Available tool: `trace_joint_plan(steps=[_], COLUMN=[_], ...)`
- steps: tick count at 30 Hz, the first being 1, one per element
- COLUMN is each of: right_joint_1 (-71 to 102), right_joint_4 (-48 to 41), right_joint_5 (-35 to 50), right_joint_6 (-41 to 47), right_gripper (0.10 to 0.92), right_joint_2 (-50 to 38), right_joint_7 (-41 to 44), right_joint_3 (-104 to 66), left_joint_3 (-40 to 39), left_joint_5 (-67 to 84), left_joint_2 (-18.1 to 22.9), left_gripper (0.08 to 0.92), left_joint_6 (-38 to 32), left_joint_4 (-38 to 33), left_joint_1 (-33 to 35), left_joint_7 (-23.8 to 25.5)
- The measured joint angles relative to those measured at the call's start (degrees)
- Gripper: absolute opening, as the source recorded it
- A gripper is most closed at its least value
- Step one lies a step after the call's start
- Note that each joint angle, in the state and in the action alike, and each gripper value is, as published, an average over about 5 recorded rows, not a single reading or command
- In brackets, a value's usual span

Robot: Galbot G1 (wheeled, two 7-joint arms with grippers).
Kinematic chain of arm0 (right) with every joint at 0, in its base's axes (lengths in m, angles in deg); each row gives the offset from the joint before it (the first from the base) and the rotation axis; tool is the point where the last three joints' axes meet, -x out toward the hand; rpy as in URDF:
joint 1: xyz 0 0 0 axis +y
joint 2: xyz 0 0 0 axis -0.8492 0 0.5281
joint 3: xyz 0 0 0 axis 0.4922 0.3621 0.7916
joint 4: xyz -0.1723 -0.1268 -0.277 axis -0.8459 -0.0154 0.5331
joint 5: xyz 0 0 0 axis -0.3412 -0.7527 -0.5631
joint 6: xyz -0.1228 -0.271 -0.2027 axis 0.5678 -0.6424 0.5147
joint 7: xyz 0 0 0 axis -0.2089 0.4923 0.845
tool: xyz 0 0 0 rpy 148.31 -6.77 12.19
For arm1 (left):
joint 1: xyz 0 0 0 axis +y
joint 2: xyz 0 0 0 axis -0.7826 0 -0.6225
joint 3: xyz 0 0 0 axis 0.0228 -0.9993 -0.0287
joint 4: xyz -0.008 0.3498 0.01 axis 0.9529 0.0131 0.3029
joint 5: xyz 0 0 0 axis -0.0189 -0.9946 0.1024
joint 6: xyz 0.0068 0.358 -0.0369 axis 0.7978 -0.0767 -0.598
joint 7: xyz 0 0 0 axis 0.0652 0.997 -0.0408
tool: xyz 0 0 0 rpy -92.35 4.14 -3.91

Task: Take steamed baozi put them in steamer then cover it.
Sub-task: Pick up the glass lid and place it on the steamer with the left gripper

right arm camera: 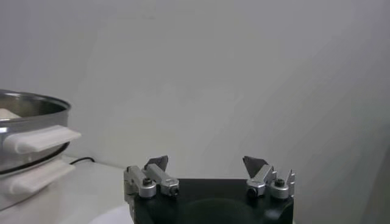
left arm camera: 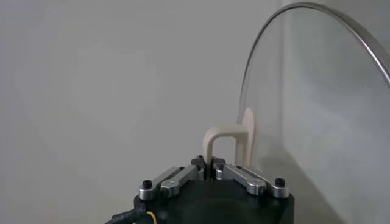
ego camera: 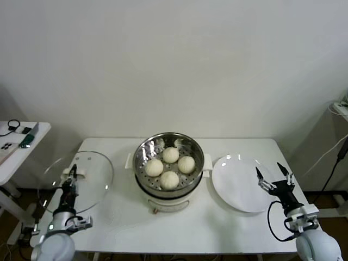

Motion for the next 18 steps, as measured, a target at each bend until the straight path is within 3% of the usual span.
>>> trace_joint_plan(steps=[9,18], right_joint_1=[-1.93,-3.70], right_joint_4=[-1.79,-3.27], right_joint_5=[-0.69,-2.19], right_joint_6=[0.27,0.33], right_gripper=[0.823,0.823], right_joint_2=[-0.80,-0.14], right_joint_7=[-0.35,-1.05], right_joint_3=[1.48,3.36], left_joint_3=[-0.29,-5.04], left_joint_5=[1.01,1.31], left_joint_2=[-3.78,-7.95], left_gripper=[0.143,0.143], left_joint_6=[8.21,15.69], left_joint_4=[-13.39,-19.65], left_joint_1=[4.53,1.94], left_joint_7=[1.33,4.62])
